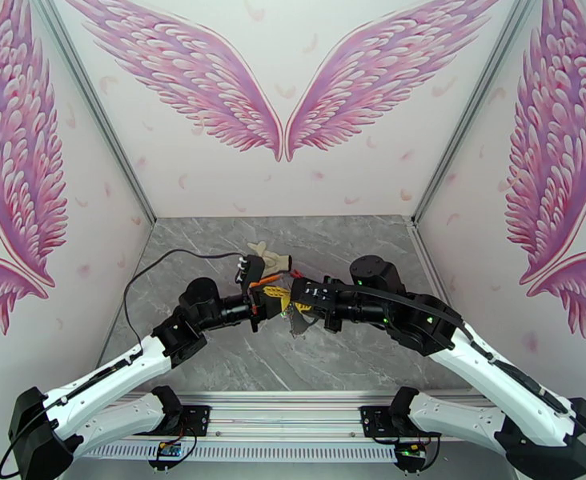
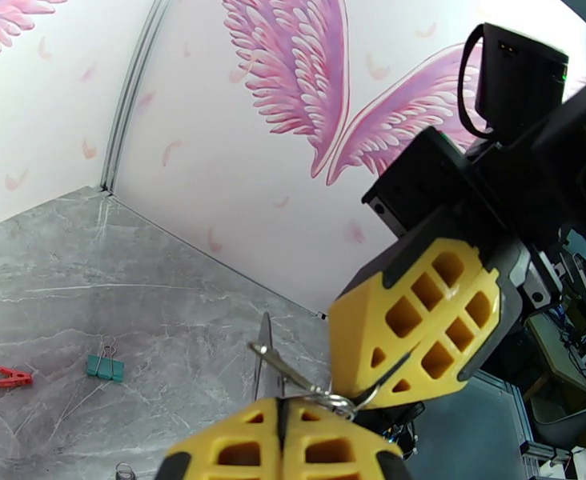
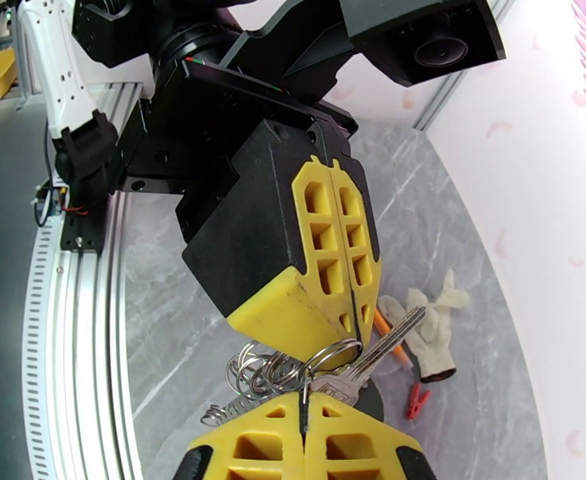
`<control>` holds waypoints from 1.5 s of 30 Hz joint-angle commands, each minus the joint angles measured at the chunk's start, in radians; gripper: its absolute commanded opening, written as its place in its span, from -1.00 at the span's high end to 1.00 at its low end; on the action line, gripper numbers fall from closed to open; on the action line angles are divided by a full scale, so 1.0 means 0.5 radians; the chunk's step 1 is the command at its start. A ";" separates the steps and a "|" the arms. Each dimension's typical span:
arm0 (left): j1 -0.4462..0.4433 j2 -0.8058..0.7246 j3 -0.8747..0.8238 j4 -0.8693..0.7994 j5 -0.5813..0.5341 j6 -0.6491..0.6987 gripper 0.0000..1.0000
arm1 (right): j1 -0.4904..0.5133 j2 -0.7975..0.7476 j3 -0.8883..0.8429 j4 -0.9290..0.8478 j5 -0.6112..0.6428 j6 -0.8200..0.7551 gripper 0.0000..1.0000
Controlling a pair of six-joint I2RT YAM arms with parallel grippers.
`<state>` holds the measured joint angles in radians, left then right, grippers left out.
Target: Remove the keys from the keyring
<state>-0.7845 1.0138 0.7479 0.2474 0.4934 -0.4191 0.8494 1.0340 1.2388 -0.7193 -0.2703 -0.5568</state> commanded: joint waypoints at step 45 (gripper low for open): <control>0.140 -0.214 -0.078 -0.352 0.148 1.111 0.27 | -0.100 0.010 -0.116 0.054 -0.106 0.018 1.00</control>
<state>-0.7078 0.9203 0.7387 0.0875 0.4686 -0.0032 0.8200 1.0603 1.1828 -0.7074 -0.2234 -0.5774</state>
